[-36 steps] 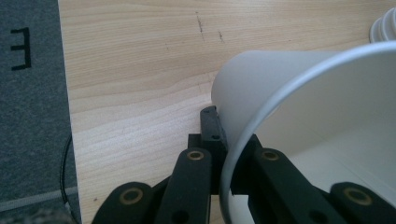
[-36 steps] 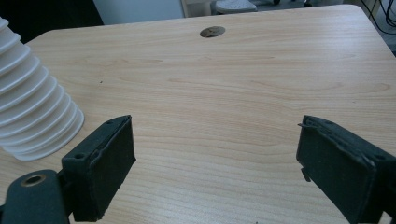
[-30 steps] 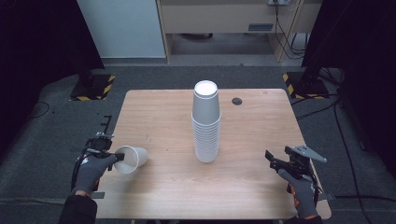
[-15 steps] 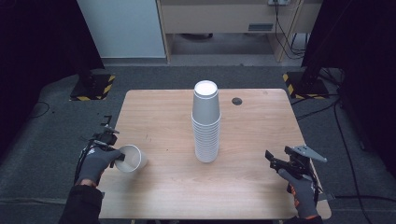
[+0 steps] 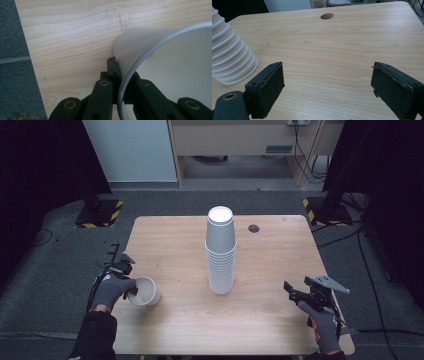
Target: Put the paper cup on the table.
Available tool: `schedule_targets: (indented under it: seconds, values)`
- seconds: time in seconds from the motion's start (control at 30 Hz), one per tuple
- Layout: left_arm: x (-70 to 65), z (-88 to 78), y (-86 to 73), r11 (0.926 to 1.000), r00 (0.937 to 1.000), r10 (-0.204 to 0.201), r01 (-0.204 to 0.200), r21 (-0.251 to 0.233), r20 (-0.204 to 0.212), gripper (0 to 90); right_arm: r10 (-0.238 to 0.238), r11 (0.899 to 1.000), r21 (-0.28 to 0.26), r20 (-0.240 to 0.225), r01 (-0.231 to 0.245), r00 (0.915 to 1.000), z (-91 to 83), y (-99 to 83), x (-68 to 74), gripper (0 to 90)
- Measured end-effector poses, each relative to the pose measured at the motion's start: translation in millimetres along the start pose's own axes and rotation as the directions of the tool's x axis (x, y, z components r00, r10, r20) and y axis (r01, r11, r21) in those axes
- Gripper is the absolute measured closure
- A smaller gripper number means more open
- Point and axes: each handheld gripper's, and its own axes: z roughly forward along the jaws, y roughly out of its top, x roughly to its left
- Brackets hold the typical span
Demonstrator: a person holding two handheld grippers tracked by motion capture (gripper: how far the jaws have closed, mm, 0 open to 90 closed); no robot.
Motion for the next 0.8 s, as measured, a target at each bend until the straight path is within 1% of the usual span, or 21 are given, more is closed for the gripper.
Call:
schedule_targets:
  seconds: [0.07, 0.13, 0.17, 0.2, 0.23, 0.27, 0.3, 0.33, 0.37, 0.43, 0.47, 0.5, 0.53, 0.57, 0.6, 0.63, 0.67, 0.7, 0.73, 0.77, 0.8]
  values:
    - [-0.2, 1.2, 1.3, 0.9998, 1.0000, 0.003, -0.003, -0.022, 0.003, 84.8, 0.000, 1.000, -0.001, 0.000, 0.000, 1.0000, 0.0, 0.1, 0.1, 11.7]
    - [-0.8, 3.0, 1.5, 0.9988, 0.9999, 0.009, -0.009, -0.048, 0.006, 79.1, 0.000, 1.000, -0.002, -0.001, 0.000, 1.0000, 0.0, 0.2, 0.2, 11.7]
    - [-0.8, 3.0, 1.5, 0.9988, 0.9999, 0.009, -0.009, -0.048, 0.006, 77.3, 0.000, 1.000, -0.002, -0.001, 0.000, 1.0000, 0.1, 0.2, 0.1, 11.7]
    - [-1.0, 4.6, 0.9, 0.9960, 0.9998, 0.012, -0.010, -0.088, 0.015, 75.3, 0.000, 1.000, -0.001, 0.000, 0.000, 1.0000, 0.2, 0.1, 0.0, 11.7]
    - [-1.0, 4.6, 0.9, 0.9960, 0.9998, 0.012, -0.010, -0.088, 0.015, 74.0, 0.000, 1.000, -0.001, 0.000, 0.000, 1.0000, 0.2, 0.1, 0.0, 11.7]
    - [-0.6, 4.5, 0.2, 0.9942, 0.9996, 0.014, -0.012, -0.107, 0.024, 74.0, 0.001, 1.000, -0.001, 0.000, -0.001, 1.0000, 0.2, 0.1, 0.0, 11.7]
    - [-1.1, 4.4, -1.0, 0.9903, 0.9994, 0.021, -0.017, -0.138, 0.028, 68.6, -0.001, 1.000, -0.001, 0.000, 0.001, 1.0000, 0.2, 0.1, 0.0, 11.7]
    - [-1.5, 3.7, -1.9, 0.9873, 0.9991, 0.027, -0.022, -0.157, 0.032, 68.6, -0.001, 1.000, -0.001, 0.000, 0.001, 1.0000, 0.2, 0.1, 0.0, 11.7]
    - [-2.7, 0.4, -5.0, 0.9776, 0.9979, 0.034, -0.021, -0.209, 0.056, 62.4, -0.004, 1.000, 0.002, 0.000, 0.004, 1.0000, 0.2, 0.0, -0.1, 11.7]
    - [-3.8, -4.4, -9.7, 0.9605, 0.9961, 0.030, -0.005, -0.278, 0.083, 55.7, -0.004, 1.000, 0.003, 0.000, 0.004, 1.0000, 0.2, 0.0, 0.1, 11.7]
    - [-4.0, -7.6, -12.7, 0.9474, 0.9945, 0.028, 0.005, -0.320, 0.101, 51.9, -0.004, 1.000, 0.002, 0.000, 0.004, 1.0000, 0.1, 0.0, 0.2, 11.7]
    - [-4.0, -7.6, -12.7, 0.9474, 0.9945, 0.028, 0.005, -0.320, 0.101, 48.2, -0.004, 1.000, 0.002, 0.000, 0.004, 1.0000, 0.1, 0.1, 0.1, 11.7]
    - [-3.6, -14.3, -19.1, 0.9157, 0.9930, 0.027, 0.022, -0.401, 0.115, 46.8, -0.003, 1.000, 0.002, 0.001, 0.003, 1.0000, 0.1, 0.0, 0.0, 11.7]
    - [-3.6, -14.3, -19.1, 0.9157, 0.9930, 0.027, 0.022, -0.401, 0.115, 44.5, -0.003, 1.000, 0.002, 0.001, 0.003, 1.0000, 0.1, 0.0, 0.0, 11.7]
    - [-2.5, -19.9, -26.6, 0.8802, 0.9926, 0.037, 0.022, -0.474, 0.116, 44.0, -0.004, 1.000, 0.001, 0.002, 0.004, 1.0000, 0.2, 0.0, -0.2, 11.7]
    - [-1.4, -22.5, -30.7, 0.8614, 0.9932, 0.054, 0.006, -0.508, 0.103, 43.6, 0.001, 1.000, -0.001, 0.002, -0.001, 1.0000, 0.1, 0.2, 0.1, 11.6]
    - [-0.1, -24.7, -35.1, 0.8393, 0.9934, 0.052, 0.012, -0.544, 0.102, 41.4, 0.000, 1.000, -0.002, 0.003, 0.000, 1.0000, 0.0, 0.3, 0.0, 11.6]
    - [-0.1, -24.7, -35.1, 0.8393, 0.9934, 0.052, 0.012, -0.544, 0.102, 39.9, 0.000, 1.000, -0.002, 0.003, 0.000, 1.0000, 0.0, 0.3, 0.0, 11.6]
    - [1.4, -26.6, -39.5, 0.8162, 0.9923, 0.059, 0.016, -0.578, 0.109, 39.9, -0.002, 1.000, -0.001, 0.004, 0.002, 1.0000, -0.3, 0.3, -0.4, 11.6]
    - [5.7, -29.8, -49.8, 0.7672, 0.9894, 0.059, 0.040, -0.640, 0.133, 38.8, 0.004, 1.000, -0.005, 0.008, -0.004, 1.0000, -0.4, 0.3, -0.7, 11.5]
    - [5.7, -29.8, -49.8, 0.7672, 0.9894, 0.059, 0.040, -0.640, 0.133, 38.8, 0.004, 1.000, -0.005, 0.008, -0.004, 1.0000, -0.4, 0.3, -0.7, 11.5]
